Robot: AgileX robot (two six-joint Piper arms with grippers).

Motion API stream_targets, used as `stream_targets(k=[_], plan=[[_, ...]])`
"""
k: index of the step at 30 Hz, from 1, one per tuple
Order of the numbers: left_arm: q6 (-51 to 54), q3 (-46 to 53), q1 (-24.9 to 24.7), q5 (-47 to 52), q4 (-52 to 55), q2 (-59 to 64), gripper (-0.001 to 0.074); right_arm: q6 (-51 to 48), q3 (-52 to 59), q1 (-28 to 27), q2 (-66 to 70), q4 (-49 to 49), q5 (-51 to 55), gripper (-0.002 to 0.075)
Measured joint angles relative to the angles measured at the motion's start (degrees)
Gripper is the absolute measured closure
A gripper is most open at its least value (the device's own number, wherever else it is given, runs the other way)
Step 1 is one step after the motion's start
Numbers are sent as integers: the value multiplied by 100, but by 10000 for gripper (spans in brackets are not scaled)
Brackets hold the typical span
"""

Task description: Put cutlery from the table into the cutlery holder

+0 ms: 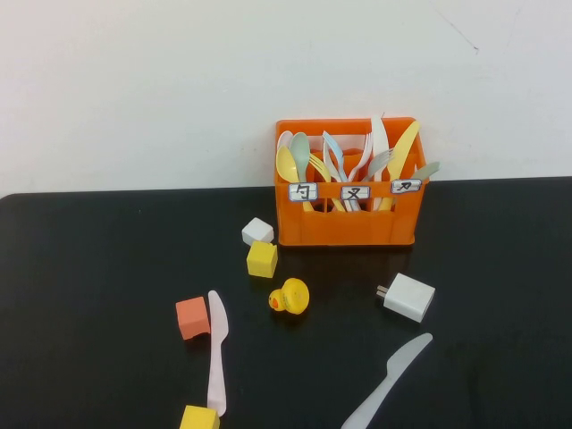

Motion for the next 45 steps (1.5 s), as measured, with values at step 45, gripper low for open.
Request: stream_targets(k=[45], plan=[[-2611, -4397, -2605, 3392, 936, 9689, 726, -7045, -889, 0, 3993, 5118, 2729, 728]])
